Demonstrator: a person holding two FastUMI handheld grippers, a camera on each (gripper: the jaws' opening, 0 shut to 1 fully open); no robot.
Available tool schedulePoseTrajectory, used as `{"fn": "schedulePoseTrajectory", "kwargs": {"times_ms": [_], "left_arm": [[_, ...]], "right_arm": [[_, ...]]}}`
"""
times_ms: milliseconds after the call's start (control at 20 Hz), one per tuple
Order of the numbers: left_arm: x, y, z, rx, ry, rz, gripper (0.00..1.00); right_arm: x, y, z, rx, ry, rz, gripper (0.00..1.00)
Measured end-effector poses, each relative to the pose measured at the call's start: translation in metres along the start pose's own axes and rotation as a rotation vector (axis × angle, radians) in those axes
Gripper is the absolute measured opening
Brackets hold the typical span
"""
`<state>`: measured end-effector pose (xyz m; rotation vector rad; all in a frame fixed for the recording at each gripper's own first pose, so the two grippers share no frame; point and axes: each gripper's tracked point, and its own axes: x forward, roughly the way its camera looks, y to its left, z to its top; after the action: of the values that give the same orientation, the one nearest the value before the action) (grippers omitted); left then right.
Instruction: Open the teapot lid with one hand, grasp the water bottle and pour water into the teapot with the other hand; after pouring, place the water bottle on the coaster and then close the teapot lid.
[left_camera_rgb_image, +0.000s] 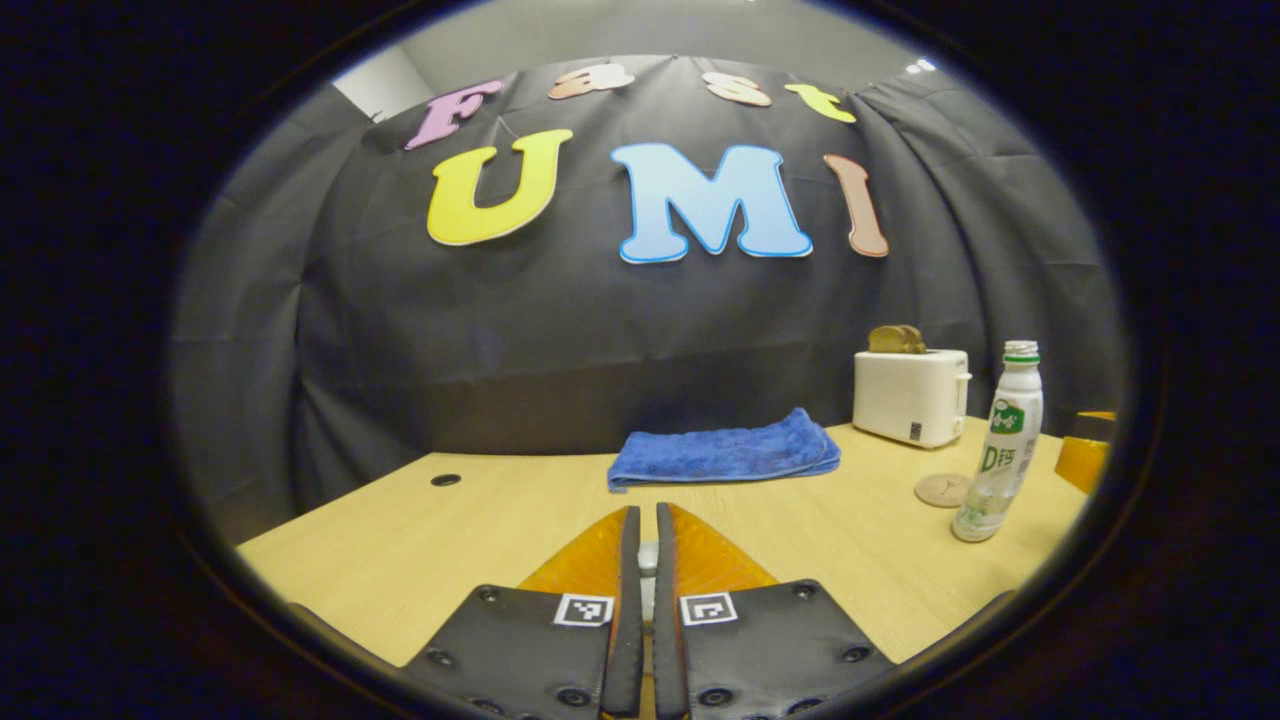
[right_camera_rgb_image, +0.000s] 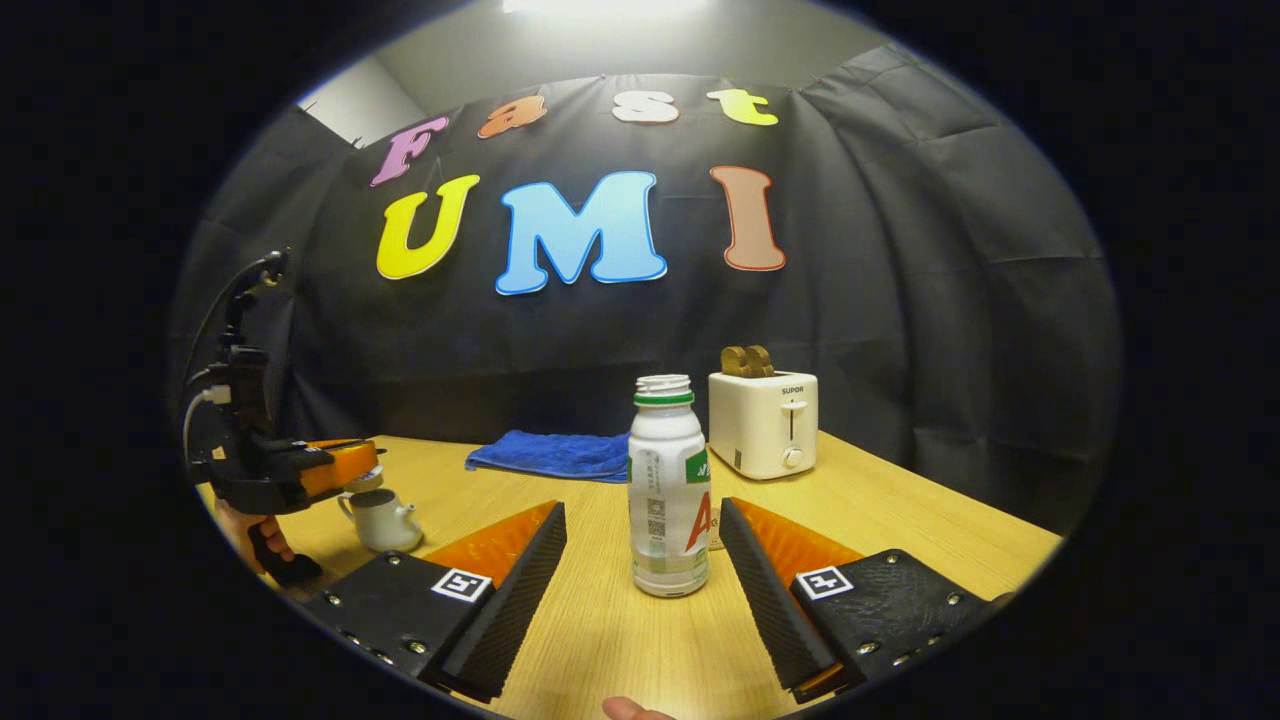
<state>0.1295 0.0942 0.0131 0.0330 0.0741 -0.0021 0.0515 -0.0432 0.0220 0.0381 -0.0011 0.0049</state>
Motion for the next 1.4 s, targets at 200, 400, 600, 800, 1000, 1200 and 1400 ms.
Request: {"fn": "schedulePoseTrajectory", "kwargs": {"times_ms": [200,400,600,800,1000,1200,1400], "left_arm": [[-0.018,-0.003,0.015,-0.044,-0.019,-0.030,0.15],[-0.043,-0.001,0.028,-0.080,-0.044,-0.043,0.15],[-0.057,0.004,0.032,-0.102,-0.061,-0.047,0.15],[-0.056,0.012,0.013,-0.145,-0.021,-0.042,0.14],[-0.064,0.026,0.013,-0.173,-0.033,-0.022,0.14],[-0.069,0.030,0.012,-0.192,-0.034,-0.025,0.10],[-0.078,0.025,0.019,-0.201,-0.049,-0.047,0.10]], "right_arm": [[0.021,-0.005,0.001,-0.059,0.001,-0.022,0.95],[0.040,-0.012,-0.007,-0.085,0.020,-0.052,0.95],[0.060,-0.015,-0.017,-0.050,0.065,-0.063,0.95],[0.079,-0.015,-0.030,-0.072,0.119,-0.075,0.95],[0.082,-0.023,-0.039,-0.071,0.146,-0.087,0.95],[0.081,-0.020,-0.035,-0.067,0.124,-0.080,0.83],[0.080,-0.018,-0.033,-0.111,0.127,-0.072,0.72]]}}
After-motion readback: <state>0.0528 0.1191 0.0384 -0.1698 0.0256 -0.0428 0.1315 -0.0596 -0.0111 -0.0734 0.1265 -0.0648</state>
